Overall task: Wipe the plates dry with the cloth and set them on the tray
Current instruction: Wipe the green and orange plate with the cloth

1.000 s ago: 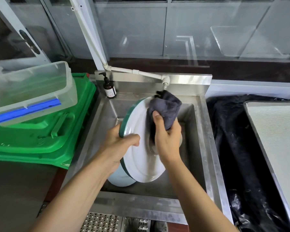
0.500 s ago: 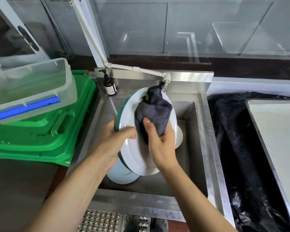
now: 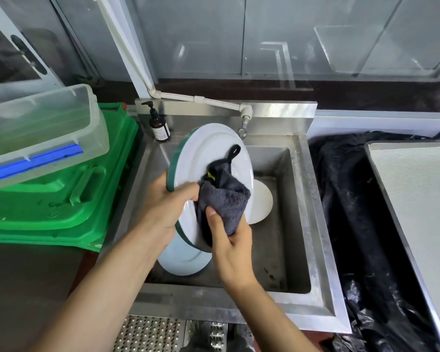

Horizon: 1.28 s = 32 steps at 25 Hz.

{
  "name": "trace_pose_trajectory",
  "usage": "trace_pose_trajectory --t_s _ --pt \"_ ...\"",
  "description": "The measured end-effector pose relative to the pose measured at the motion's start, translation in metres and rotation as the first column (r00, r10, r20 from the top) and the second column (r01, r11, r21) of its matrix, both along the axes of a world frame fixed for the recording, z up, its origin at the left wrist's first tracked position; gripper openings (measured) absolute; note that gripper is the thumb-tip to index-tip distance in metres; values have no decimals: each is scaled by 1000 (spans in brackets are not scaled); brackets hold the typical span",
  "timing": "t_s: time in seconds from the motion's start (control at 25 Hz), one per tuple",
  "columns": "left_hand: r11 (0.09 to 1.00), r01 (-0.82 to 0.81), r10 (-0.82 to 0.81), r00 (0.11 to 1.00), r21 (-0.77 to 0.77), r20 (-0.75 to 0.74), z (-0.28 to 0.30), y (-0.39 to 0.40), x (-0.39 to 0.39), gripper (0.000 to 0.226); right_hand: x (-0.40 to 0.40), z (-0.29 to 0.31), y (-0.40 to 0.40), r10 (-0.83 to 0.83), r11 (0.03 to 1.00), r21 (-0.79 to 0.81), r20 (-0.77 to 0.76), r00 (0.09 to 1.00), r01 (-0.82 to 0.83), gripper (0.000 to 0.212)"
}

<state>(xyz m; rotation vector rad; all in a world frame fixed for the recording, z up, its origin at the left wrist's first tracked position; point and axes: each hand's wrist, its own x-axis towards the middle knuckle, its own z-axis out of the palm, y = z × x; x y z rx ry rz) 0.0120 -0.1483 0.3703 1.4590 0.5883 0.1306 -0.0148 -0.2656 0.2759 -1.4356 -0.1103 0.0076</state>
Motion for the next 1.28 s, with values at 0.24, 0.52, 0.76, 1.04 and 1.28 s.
trace_pose_trajectory --t_s 0.24,0.52,0.76,1.04,1.28 --pt "996 -74 69 994 -52 -80 -3 6 -4 29 -20 -31 -14 -53 998 8 -82 995 54 41" --pt "997 5 -13 994 -73 -108 -9 9 -24 37 62 -5 -31 -302 952 -33 -248 920 304 40" --pt "994 88 -90 995 -58 -40 -8 -5 -30 22 74 43 -8 -218 969 -101 73 973 224 34" --pt "994 102 -104 994 -35 -42 -5 -1 -37 30 88 46 -16 -298 953 -54 -13 954 297 19" --pt "988 146 -145 989 42 -14 -6 -8 -34 23 71 54 3 -245 963 -84 118 962 256 31"
